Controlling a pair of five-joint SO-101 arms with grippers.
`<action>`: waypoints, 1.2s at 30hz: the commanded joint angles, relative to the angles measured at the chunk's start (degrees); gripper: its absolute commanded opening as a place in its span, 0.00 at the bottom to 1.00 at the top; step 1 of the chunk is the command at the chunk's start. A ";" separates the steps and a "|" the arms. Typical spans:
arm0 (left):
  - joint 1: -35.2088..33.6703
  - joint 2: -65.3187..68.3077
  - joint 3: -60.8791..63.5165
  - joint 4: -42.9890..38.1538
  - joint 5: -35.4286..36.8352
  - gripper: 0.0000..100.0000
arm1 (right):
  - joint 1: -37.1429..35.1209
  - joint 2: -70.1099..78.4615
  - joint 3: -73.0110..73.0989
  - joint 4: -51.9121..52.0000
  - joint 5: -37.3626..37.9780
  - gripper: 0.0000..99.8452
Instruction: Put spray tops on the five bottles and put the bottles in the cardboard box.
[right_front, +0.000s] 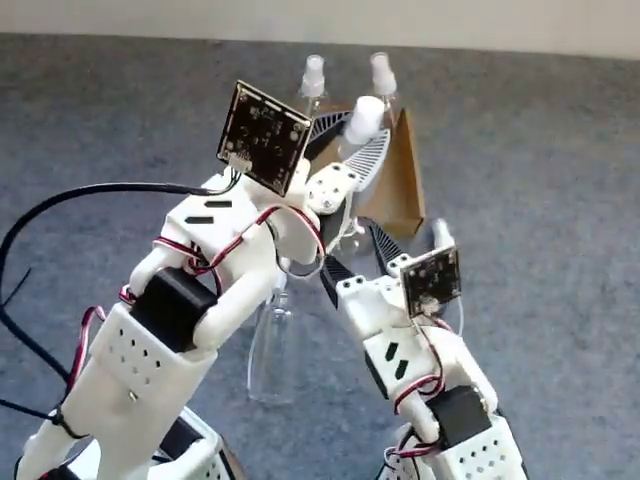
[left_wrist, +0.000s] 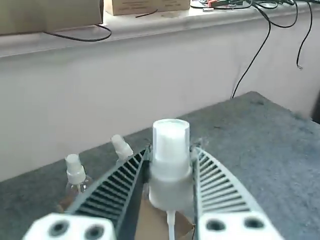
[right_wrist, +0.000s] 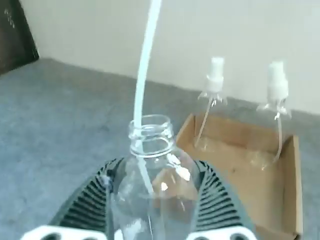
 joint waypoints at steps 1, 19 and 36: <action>-1.19 -0.75 -0.66 4.40 0.70 0.02 | 1.19 -0.13 -6.02 -1.89 -0.70 0.00; -0.75 -10.24 3.56 10.55 0.44 0.16 | 1.19 -0.13 -7.52 -3.38 -0.70 0.00; -2.68 -4.18 -0.48 13.01 -5.27 0.06 | 1.19 -0.13 -7.08 -3.21 -0.70 0.00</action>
